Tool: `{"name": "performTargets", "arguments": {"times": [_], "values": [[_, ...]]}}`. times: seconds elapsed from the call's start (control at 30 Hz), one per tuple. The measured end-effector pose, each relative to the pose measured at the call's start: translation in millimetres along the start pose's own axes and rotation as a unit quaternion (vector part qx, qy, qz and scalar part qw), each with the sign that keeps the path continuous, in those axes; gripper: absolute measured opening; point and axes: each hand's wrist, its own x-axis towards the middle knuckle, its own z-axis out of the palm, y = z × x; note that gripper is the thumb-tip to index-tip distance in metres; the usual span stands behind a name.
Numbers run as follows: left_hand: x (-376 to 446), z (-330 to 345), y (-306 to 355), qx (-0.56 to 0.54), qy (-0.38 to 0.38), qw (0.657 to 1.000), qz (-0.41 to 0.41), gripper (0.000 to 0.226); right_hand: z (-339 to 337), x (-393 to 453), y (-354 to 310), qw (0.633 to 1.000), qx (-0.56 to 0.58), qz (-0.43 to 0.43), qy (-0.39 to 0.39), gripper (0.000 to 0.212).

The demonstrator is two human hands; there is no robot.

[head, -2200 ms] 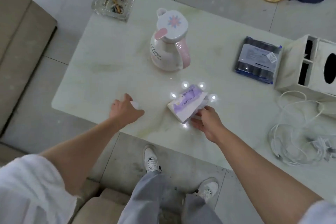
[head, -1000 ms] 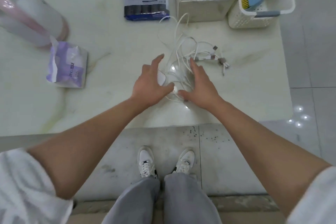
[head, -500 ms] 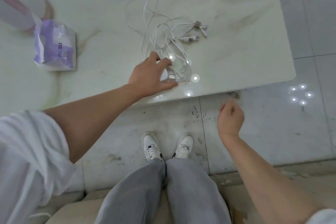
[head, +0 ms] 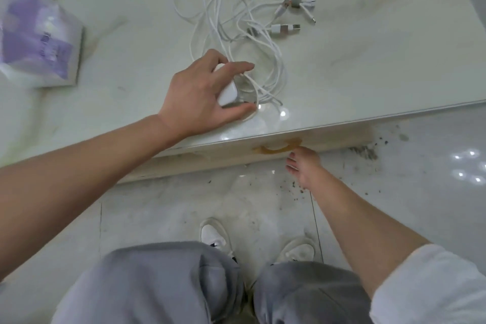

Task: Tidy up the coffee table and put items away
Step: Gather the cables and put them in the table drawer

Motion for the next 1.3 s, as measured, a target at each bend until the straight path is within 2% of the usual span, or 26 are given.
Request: {"name": "performTargets", "arguments": {"times": [0.13,0.27,0.37,0.47,0.57,0.73,0.87,0.93,1.03,1.13,1.17,1.23,1.3], "values": [[-1.4,4.1,1.6,-0.002,0.017,1.0,-0.002,0.063,9.8,32.2,14.4,0.999,0.03,-0.025,-0.006,0.015],[-8.7,7.9,6.3,-0.002,0.04,0.999,-0.019,0.059,20.0,48.2,30.3,0.994,0.065,-0.046,-0.069,0.011],[-15.2,9.4,11.9,0.002,0.05,0.998,-0.032,0.057,25.6,46.5,45.9,0.996,0.054,-0.051,-0.052,0.003],[-17.9,6.7,12.5,0.005,0.038,0.999,-0.032,0.057,16.1,33.6,69.8,0.999,0.006,-0.039,-0.026,0.005],[-15.5,2.1,13.8,0.005,0.033,0.999,-0.032,0.055,-6.1,16.6,90.0,1.0,-0.008,-0.011,-0.017,0.017],[-15.8,2.4,15.7,0.004,0.039,0.999,-0.037,0.047,-27.5,-3.1,118.7,0.996,-0.076,0.042,-0.004,0.015],[-18.6,3.3,16.2,0.012,0.033,0.999,-0.035,0.044,-33.7,-37.0,125.8,0.981,-0.189,0.045,-0.006,0.021],[-19.9,4.1,16.6,0.017,0.025,0.999,-0.035,0.045,-37.0,-53.2,121.8,0.955,-0.295,0.023,-0.022,0.025],[-18.8,-0.3,19.2,0.024,0.011,0.999,-0.028,0.052,-33.7,-85.1,99.6,0.864,-0.484,-0.1,-0.096,0.031],[-20.7,-8.4,17.9,0.037,-0.042,0.998,-0.009,0.072,-14.5,-122.4,64.1,0.817,-0.481,-0.215,-0.233,0.035],[-21.6,-11.8,17.3,0.036,-0.065,0.997,-0.003,0.08,-9.3,-127.7,53.5,0.809,-0.467,-0.267,-0.237,0.033],[-25.8,-16.9,16.4,0.03,-0.096,0.995,0.006,0.089,-8.2,-120.4,40.3,0.787,-0.476,-0.347,-0.184,0.028],[-28.4,-19.9,18.1,0.035,-0.113,0.993,0.019,0.089,-18.5,-105.0,41.9,0.743,-0.561,-0.336,-0.138,0.034]]}}
